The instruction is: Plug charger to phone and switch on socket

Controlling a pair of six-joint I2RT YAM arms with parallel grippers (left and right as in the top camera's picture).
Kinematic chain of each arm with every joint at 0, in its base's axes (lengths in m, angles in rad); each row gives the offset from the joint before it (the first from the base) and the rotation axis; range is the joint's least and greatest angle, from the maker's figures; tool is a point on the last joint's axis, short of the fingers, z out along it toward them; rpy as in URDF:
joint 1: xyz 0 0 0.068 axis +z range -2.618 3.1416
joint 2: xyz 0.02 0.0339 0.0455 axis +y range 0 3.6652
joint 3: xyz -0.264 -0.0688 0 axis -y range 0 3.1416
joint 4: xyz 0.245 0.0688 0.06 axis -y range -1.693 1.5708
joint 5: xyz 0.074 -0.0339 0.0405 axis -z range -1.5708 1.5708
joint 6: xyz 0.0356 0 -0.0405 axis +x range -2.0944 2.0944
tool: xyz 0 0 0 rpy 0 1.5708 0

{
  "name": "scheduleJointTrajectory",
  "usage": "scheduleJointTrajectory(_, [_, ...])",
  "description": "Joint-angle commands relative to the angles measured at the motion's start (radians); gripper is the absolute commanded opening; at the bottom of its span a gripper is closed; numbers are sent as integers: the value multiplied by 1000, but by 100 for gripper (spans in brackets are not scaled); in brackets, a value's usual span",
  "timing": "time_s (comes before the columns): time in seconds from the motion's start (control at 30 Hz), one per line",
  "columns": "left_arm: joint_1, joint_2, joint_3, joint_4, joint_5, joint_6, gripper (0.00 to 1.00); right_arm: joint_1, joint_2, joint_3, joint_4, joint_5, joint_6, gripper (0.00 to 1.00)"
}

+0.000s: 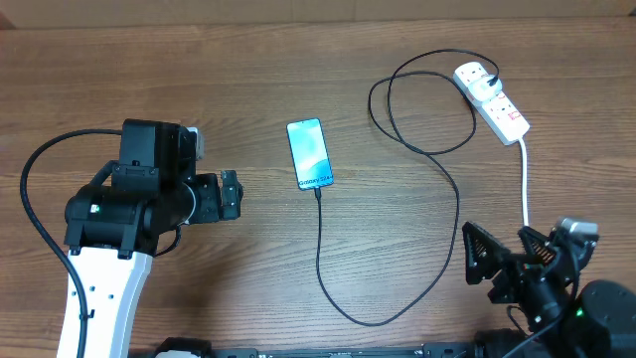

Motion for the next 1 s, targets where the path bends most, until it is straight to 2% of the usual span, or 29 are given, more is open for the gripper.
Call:
scheduleJointTrajectory(0.0, [-8, 3, 12, 0, 0, 16, 99, 18, -75, -89, 59, 23, -12, 100])
scheduleJointTrajectory(0.4, [-8, 3, 12, 0, 0, 16, 100, 20, -319, -368, 202, 29, -12, 100])
scheduleJointTrajectory(0.53, [-8, 3, 12, 0, 0, 16, 100, 31, -317, -407, 280, 25, -37, 100])
scheduleJointTrajectory(0.73, [-8, 3, 12, 0, 0, 16, 99, 73, -317, -467, 429, 21, -163, 100])
scheduleJointTrajectory(0.97, [-8, 3, 12, 0, 0, 16, 100, 73, -318, -595, 660, 47, -200, 100])
